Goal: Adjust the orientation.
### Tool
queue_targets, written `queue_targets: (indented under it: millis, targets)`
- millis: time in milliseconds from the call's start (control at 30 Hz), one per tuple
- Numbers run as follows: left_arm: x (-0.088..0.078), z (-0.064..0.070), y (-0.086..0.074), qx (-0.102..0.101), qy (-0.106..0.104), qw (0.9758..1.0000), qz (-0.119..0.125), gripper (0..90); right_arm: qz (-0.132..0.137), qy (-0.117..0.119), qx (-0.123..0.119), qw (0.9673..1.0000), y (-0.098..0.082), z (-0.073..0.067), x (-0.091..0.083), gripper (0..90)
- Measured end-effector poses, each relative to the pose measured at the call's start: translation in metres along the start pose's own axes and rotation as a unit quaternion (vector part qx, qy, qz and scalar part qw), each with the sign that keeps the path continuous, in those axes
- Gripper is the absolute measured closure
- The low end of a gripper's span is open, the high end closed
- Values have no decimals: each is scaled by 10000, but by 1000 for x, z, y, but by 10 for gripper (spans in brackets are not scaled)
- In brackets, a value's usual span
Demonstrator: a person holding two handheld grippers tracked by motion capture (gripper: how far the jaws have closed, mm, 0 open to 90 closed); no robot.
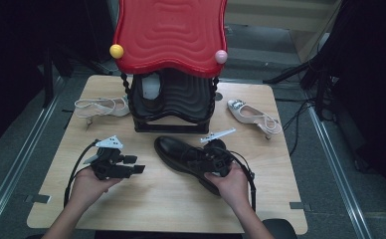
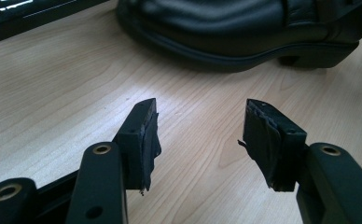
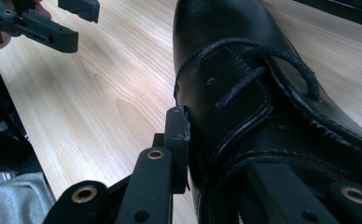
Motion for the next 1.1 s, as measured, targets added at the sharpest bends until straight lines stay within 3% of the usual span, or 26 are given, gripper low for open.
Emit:
queue_targets:
  millis: [267, 467, 567, 633, 733, 933, 1033, 1100]
  targets:
    - [-2, 0, 4, -82, -48, 9999, 41, 477, -81, -26, -158, 9998, 18, -10, 15, 794]
    - [-3, 8, 23, 121, -105, 9999, -57, 677, -4, -44, -192, 9998, 28, -16, 28, 792]
    - [0, 9, 31, 101, -108, 9999, -46, 749, 34, -116, -266, 9996, 28, -18, 30, 772]
    - [3, 8, 33, 59, 0, 10000, 39, 779, 44, -136, -315, 9994, 26, -19, 30, 734]
    - [3, 8, 32, 35, -44, 9998, 196, 826, 112, 36, -349, 9993, 22, -19, 28, 683]
    - [2, 10, 29, 123, -7, 9997, 228, 877, 317, 136, -398, 9986, 12, -14, 6, 659]
    - [5, 10, 29, 163, -64, 9997, 198, 889, 427, 225, -343, 9982, 6, -7, -9, 744]
    - [6, 9, 29, 145, -76, 9996, 213, 889, 475, 74, -371, 9982, 3, -2, -16, 798]
Point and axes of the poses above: each handheld gripper's, and its own axes: x roughly forward along the jaws, y roughly out of its top, z roughly to its right, the point moved 6 cm from there along x, roughly forward along the jaws, and after that the axes turned 14 degrees about -z, right-handed, at the moved point
